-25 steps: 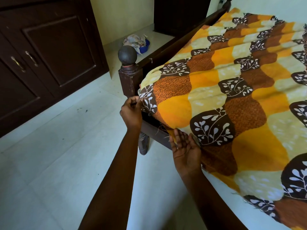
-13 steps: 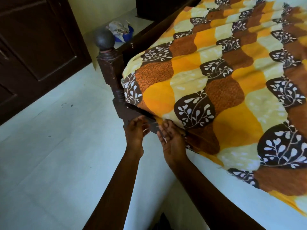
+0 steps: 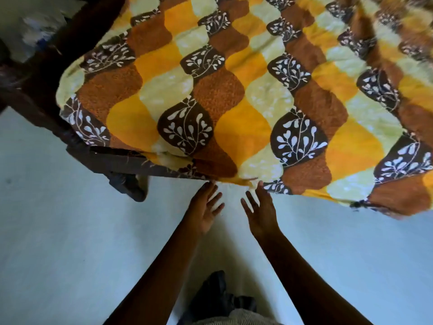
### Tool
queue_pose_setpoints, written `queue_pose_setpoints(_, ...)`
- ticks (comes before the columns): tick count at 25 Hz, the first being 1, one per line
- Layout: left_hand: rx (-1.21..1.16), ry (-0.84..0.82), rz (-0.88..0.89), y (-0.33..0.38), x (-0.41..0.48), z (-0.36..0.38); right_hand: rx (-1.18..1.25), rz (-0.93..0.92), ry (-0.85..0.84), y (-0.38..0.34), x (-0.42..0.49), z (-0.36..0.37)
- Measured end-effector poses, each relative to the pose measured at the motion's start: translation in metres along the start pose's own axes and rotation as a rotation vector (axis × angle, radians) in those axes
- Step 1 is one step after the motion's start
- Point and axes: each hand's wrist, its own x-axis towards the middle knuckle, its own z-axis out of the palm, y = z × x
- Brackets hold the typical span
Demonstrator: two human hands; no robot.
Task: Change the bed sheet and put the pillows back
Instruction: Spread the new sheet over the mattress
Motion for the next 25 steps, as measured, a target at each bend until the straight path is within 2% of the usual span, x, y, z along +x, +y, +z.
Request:
queue_pose_setpoints(3,0.063,-0.012,0.047,-0.022,0.011,0.029,0.037,-0.072,-0.018,-0.017,0.013,-0.021)
queue_pose_setpoints(7,0.049,0.025,0.145,-0.040,0.011,0.062,0.021,-0.074,-0.113,-0.043,0.018,-0.029)
queue_pose_setpoints(10,0.007,0.183,0.185,-0.047,0.013,0.082,-0.085,-0.019,-0.104,-0.059,0.026,-0.032)
queue_pose_setpoints(14,0.026,0.396,0.199,-0.049,0.018,0.099,-0.230,0.002,0.038,-0.067,0.039,-0.034)
queue_pose_setpoints(16,0.078,0.586,0.288,-0.053,0.011,0.105,-0.333,-0.042,0.079,-0.067,0.045,-0.036)
queue_pose_setpoints(17,0.069,0.622,0.376,-0.053,0.006,0.108,-0.358,-0.045,0.096,-0.067,0.047,-0.036)
queue_pose_setpoints(18,0.027,0.557,0.449,-0.050,-0.002,0.114,-0.367,-0.034,0.113,-0.067,0.047,-0.036)
queue_pose_setpoints(19,-0.045,0.409,0.471,-0.047,-0.010,0.121,-0.382,-0.021,0.133,-0.070,0.047,-0.035)
queue_pose_setpoints(21,-0.212,0.134,0.415,-0.037,-0.023,0.133,-0.427,0.000,0.161,-0.074,0.047,-0.036)
queue_pose_setpoints(23,-0.292,0.033,0.360,-0.027,-0.025,0.138,-0.471,0.014,0.164,-0.075,0.049,-0.036)
queue_pose_setpoints(25,-0.323,0.025,0.324,-0.020,-0.020,0.135,-0.480,0.014,0.181,-0.070,0.050,-0.033)
